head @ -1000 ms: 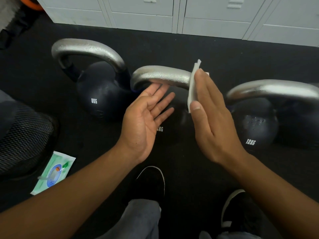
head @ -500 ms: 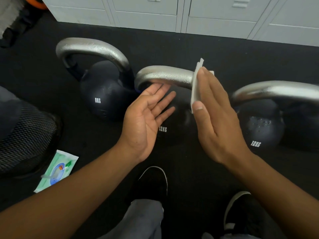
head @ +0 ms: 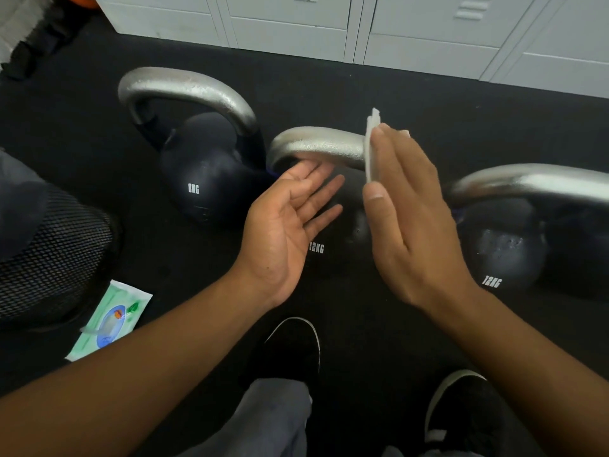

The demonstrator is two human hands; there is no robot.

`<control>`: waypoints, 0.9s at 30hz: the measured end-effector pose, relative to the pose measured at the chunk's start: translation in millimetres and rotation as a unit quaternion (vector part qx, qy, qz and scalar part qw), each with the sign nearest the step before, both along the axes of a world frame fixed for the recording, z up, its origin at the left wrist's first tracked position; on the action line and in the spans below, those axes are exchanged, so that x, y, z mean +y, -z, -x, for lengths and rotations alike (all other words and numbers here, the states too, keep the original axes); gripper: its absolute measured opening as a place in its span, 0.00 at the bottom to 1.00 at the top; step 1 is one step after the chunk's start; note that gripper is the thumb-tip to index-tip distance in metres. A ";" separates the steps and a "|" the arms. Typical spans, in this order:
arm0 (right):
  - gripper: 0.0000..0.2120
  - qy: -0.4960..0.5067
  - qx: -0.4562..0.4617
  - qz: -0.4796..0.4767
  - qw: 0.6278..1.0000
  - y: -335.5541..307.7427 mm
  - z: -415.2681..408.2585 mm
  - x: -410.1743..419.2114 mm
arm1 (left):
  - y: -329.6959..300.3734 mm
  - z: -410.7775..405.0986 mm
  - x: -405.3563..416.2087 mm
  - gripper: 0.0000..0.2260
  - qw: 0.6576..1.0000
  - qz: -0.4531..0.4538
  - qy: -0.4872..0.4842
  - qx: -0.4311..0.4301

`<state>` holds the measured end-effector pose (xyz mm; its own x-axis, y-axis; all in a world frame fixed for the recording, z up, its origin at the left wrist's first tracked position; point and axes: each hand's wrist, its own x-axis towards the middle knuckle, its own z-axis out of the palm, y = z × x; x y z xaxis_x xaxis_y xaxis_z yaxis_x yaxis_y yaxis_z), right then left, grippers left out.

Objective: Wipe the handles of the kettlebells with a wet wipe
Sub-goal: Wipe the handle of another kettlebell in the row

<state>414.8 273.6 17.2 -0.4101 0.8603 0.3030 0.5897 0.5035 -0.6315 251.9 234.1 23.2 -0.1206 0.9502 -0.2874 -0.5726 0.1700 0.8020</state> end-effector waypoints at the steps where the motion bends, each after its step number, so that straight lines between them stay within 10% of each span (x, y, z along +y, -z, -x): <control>1: 0.30 -0.009 -0.006 -0.005 1.000 1.8 -1.6 -2.7 | -0.3 0.0 0.1 0.29 1.000 0.000 0.001 0.001; 12: 0.29 0.032 0.006 0.012 0.999 -1.9 -3.8 4.4 | 0.0 -1.5 -5.0 0.19 0.990 0.016 -0.023 0.138; 20: 0.29 0.010 -0.006 0.011 1.000 5.3 -14.7 -8.0 | 18.6 2.6 -28.3 0.26 0.899 -0.029 -0.062 0.431; 27: 0.31 0.028 -0.019 0.024 0.999 -4.1 -2.7 3.9 | 18.5 -2.9 -30.5 0.31 0.857 -0.048 -0.071 0.507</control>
